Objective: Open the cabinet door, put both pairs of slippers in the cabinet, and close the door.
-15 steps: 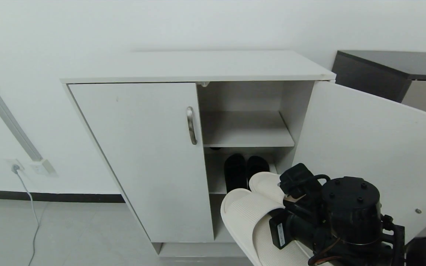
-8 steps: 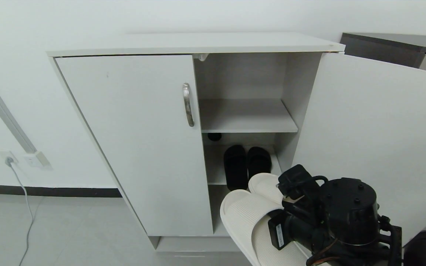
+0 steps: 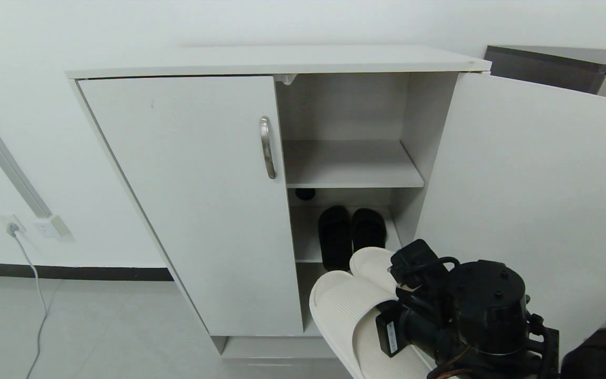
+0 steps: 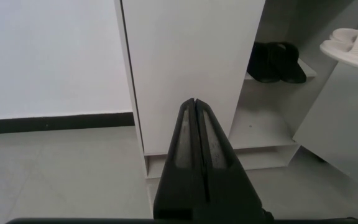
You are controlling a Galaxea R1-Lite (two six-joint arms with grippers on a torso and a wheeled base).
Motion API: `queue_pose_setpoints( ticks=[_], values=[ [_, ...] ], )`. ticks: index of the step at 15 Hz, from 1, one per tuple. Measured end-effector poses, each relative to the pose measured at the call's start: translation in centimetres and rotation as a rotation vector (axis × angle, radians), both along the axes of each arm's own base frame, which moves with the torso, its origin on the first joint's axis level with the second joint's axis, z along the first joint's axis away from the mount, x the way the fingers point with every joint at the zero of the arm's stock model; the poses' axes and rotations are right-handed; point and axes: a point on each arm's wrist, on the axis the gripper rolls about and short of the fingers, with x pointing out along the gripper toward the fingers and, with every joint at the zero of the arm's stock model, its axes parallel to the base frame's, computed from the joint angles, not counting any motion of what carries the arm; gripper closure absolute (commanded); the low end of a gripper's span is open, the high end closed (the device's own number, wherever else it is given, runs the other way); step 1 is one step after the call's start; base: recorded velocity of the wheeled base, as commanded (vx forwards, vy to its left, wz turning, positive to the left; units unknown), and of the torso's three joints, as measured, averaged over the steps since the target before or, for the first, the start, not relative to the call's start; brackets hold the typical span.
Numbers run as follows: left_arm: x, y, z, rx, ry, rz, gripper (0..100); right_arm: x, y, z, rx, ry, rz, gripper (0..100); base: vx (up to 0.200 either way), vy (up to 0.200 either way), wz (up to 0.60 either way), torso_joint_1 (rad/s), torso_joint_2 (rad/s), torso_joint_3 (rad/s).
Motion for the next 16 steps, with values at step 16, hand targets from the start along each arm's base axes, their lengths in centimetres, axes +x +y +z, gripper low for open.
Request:
queue_pose_setpoints(
  ticks=[16],
  values=[
    [0.0, 0.0, 0.0, 0.004, 0.0, -0.001, 100, 4.5, 9.1, 5.3, -0.062, -0.012, -0.457, 100, 0.0, 0.0, 0.0, 0.0, 0.0, 0.0]
  ],
)
